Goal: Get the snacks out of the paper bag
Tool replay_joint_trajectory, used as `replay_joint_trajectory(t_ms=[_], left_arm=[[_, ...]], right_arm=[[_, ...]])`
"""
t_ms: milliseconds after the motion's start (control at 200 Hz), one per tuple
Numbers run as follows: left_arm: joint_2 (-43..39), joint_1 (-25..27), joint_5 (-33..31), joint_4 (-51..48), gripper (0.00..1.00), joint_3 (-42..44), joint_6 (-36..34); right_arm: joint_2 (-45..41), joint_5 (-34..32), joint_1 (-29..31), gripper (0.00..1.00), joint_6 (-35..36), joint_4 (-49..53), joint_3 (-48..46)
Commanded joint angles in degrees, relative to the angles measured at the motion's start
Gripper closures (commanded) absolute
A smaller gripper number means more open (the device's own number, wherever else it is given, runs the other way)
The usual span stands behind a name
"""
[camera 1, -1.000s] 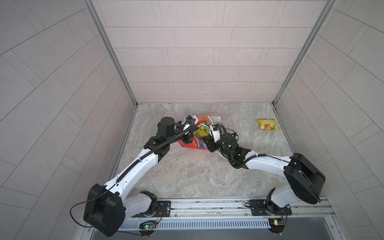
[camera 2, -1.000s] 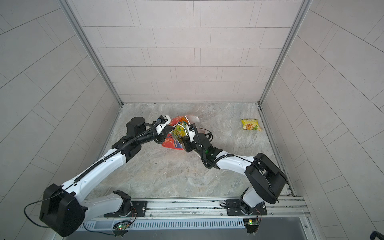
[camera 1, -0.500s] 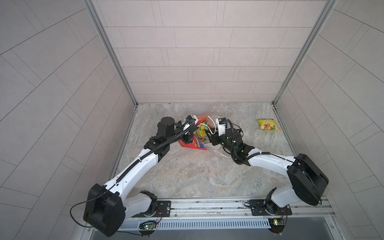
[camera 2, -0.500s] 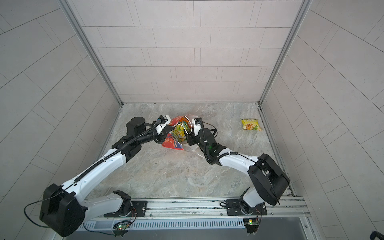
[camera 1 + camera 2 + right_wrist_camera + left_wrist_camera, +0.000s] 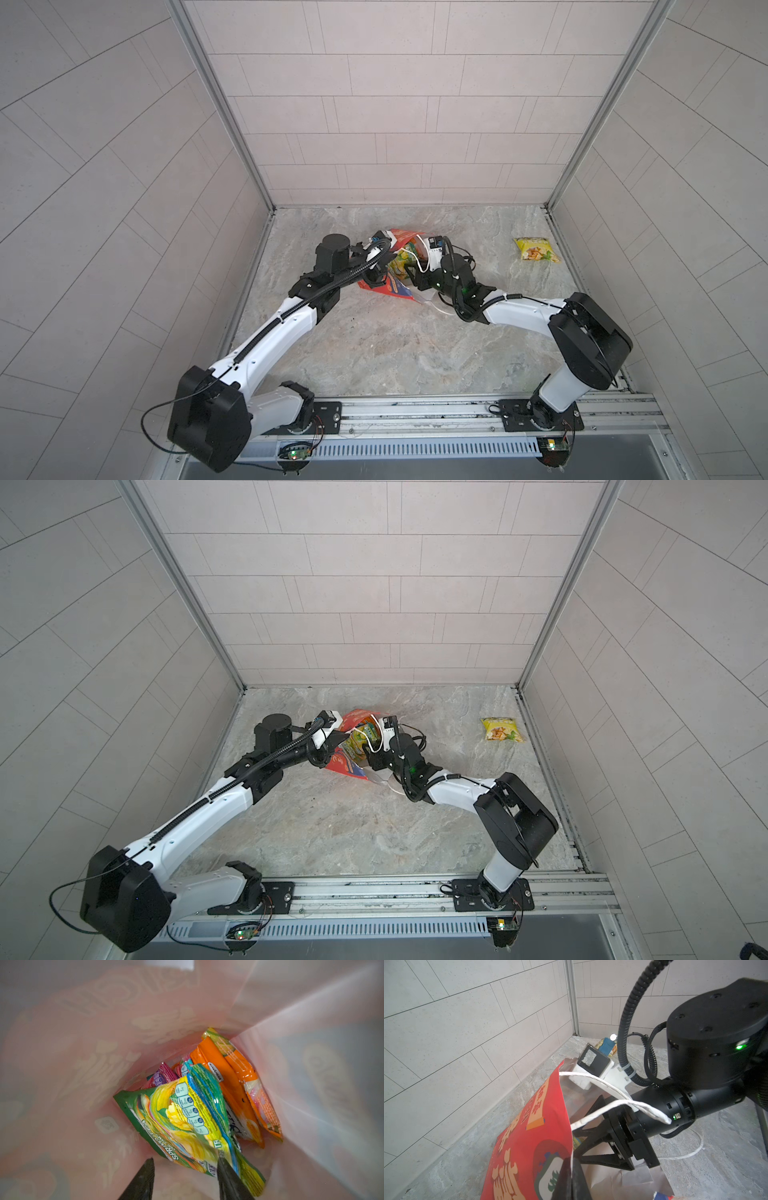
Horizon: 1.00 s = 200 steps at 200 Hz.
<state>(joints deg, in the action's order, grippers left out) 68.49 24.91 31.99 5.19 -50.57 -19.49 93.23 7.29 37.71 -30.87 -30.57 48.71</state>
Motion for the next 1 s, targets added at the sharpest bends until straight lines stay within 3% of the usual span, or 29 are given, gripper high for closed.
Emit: replay_joint_trajectory(t_ms=[0,210,350,425,600,846,996], left_arm=[[-0.48,0.41,1.82,2.9,1.0,-2.08,-0.47],[-0.24,0.41,2.54,3.0,1.0,-2.17,-0.29],[0.01,0.41,2.53,3.19,1.0,-2.17,-0.21],[0.2,0.4,2.77,3.32,1.0,-2.3,-0.05],[0.19,0.43,2.6,3.33,1.0,-2.14,-0.12],[0.6,0.41,2.84,3.61,1.0,-2.26,0.06],[0.64,0.41,2.81,3.62,1.0,-2.26,0.15]], right_arm=[[0.29,-2.6,0.04,0.48,-2.04,-0.19,1.53],[1.91,-11.53,0.08,0.48,-2.7,3.8,3.62],[4.02,-11.77,0.4,0.57,-0.99,2.7,5.41],[5.7,-11.09,0.43,0.58,-0.26,2.03,6.48],[7.19,-6.95,0.91,0.44,1.22,-2.31,7.25],[8.54,-3.54,1.68,0.4,3.74,-6.17,8.23],[10.87,-6.26,1.76,0.57,3.91,-2.45,10.79]])
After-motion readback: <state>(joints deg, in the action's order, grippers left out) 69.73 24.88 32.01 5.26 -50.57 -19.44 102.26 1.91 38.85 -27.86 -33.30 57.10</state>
